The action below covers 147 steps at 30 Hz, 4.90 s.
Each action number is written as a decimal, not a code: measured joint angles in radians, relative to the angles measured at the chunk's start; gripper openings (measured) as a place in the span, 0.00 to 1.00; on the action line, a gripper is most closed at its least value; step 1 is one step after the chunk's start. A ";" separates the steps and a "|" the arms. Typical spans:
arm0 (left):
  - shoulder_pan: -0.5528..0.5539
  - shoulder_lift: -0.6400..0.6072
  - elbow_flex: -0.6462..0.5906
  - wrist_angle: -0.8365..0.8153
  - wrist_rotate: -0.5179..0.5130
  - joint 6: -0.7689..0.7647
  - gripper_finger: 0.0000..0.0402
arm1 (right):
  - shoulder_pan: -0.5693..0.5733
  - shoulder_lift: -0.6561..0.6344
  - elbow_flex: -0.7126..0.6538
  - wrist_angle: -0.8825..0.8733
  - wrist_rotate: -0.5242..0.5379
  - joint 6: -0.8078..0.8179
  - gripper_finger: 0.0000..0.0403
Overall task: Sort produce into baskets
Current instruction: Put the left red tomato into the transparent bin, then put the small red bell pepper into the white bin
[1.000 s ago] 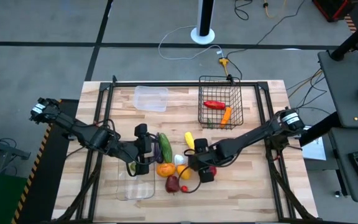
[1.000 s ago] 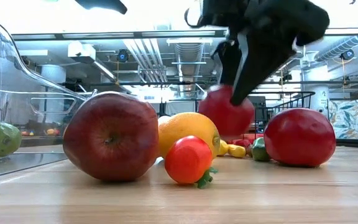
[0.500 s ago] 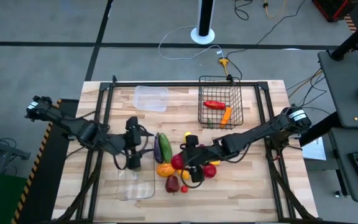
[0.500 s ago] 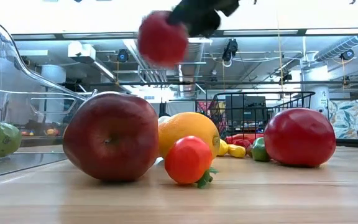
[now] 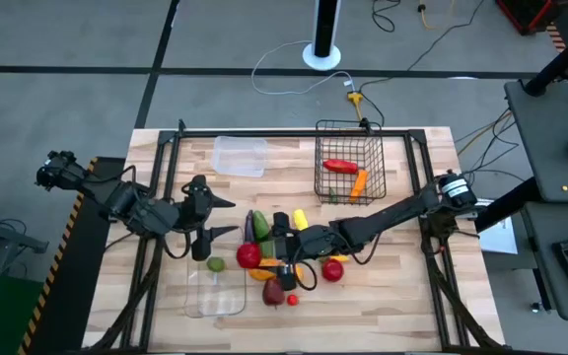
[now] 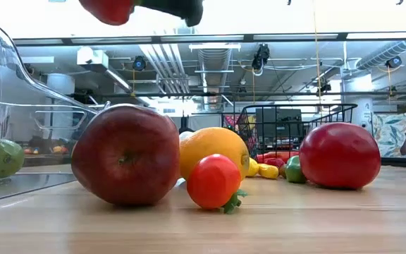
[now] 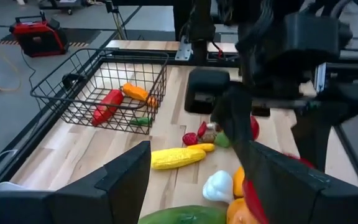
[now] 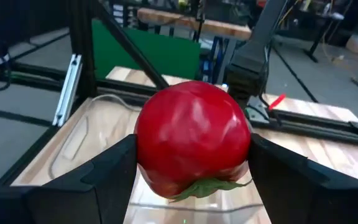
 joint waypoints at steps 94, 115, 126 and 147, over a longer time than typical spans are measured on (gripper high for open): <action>-0.130 0.124 -0.002 -0.169 0.024 -0.260 0.61 | -0.037 -0.089 0.110 -1.300 0.003 0.923 0.68; -0.129 0.123 -0.002 -0.179 -0.031 -0.174 0.61 | -0.079 -0.059 -0.134 -1.027 0.133 1.211 0.61; -0.129 0.123 -0.002 -0.184 -0.056 -0.170 0.61 | -0.082 -0.054 -0.227 -0.937 0.159 1.265 0.61; -0.129 0.123 -0.002 -0.183 -0.083 -0.163 0.61 | -0.083 -0.053 -0.280 -0.880 0.185 1.261 0.28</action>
